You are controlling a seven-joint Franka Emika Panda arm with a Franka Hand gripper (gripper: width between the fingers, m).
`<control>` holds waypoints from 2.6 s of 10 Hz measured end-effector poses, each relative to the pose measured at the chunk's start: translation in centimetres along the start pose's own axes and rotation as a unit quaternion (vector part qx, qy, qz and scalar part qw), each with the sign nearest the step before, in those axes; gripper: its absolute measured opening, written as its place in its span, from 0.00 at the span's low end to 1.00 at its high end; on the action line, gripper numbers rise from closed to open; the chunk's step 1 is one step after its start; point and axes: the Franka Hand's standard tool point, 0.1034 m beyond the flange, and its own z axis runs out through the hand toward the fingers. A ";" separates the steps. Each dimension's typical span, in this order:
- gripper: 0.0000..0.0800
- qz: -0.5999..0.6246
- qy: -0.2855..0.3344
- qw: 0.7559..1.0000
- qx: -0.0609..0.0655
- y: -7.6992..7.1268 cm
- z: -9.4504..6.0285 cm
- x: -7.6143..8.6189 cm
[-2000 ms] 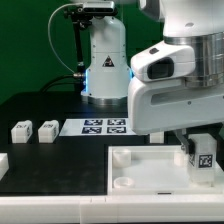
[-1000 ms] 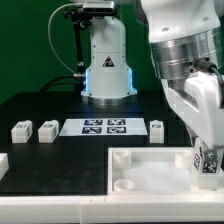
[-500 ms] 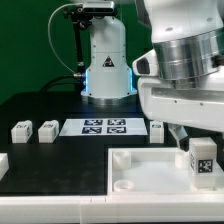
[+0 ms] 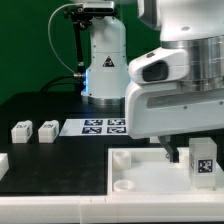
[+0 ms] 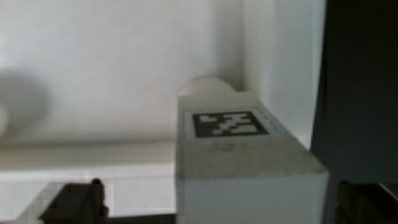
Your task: Assemble one leg
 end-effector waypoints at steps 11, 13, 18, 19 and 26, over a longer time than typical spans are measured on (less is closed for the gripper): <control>0.37 0.688 -0.026 0.725 0.021 0.2 0.2 -0.3; 0.37 0.668 -0.026 0.743 0.022 0.2 0.3 -0.3; 0.81 0.358 -0.019 0.933 0.021 0.6 0.3 -0.5; 0.81 0.309 -0.018 0.951 0.021 0.6 0.3 -0.5; 0.46 0.167 -0.011 0.986 -0.006 0.3 0.2 -0.6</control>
Offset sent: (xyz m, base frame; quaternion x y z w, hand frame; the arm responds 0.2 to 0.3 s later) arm 0.0000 0.0000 0.0000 0.0000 0.0000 0.2667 0.9638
